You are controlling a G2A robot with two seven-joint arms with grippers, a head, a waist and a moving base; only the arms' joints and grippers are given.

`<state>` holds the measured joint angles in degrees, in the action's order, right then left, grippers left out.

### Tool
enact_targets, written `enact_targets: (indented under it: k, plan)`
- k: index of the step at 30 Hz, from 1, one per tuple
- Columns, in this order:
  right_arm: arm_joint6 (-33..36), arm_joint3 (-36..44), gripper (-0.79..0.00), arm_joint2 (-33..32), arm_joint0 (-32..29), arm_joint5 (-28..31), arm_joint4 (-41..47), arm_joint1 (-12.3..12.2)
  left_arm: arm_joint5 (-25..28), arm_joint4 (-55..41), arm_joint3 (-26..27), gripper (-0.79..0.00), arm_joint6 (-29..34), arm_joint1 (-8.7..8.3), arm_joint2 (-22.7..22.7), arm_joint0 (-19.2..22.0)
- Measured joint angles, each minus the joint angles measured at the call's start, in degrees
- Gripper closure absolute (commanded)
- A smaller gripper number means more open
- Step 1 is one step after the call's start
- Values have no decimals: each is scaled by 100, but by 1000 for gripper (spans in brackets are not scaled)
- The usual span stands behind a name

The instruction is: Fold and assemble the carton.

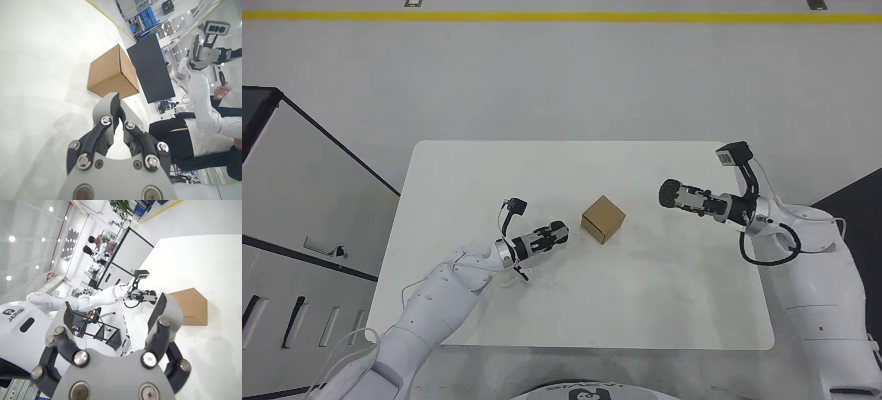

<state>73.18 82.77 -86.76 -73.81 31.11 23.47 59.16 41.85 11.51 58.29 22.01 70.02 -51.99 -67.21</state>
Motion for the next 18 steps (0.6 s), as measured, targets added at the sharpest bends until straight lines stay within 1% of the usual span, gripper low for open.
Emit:
enact_targets:
  k: [4,5,7,10,13,17,18]
  plan:
    - [0,1,-785,1,1,0,-2,0,0,0,0,-680,0,0,0,0]
    - [0,1,-785,1,0,0,-1,0,0,0,0,-785,0,0,0,0]
    - [0,1,-785,1,0,0,-1,0,-6,7,7,-785,-6,0,-1,-2]
    - [0,1,-785,1,0,0,-1,0,-31,408,216,-785,-235,-11,7,-94]
    - [0,1,-785,1,0,0,-1,0,-36,1201,528,-785,-828,-29,-1,-274]
    - [0,1,-785,1,0,0,-1,0,-472,2693,1071,-785,-1895,-37,57,-586]
    - [0,1,-785,1,0,0,-1,0,-581,2957,1163,-785,-2079,-39,64,-642]
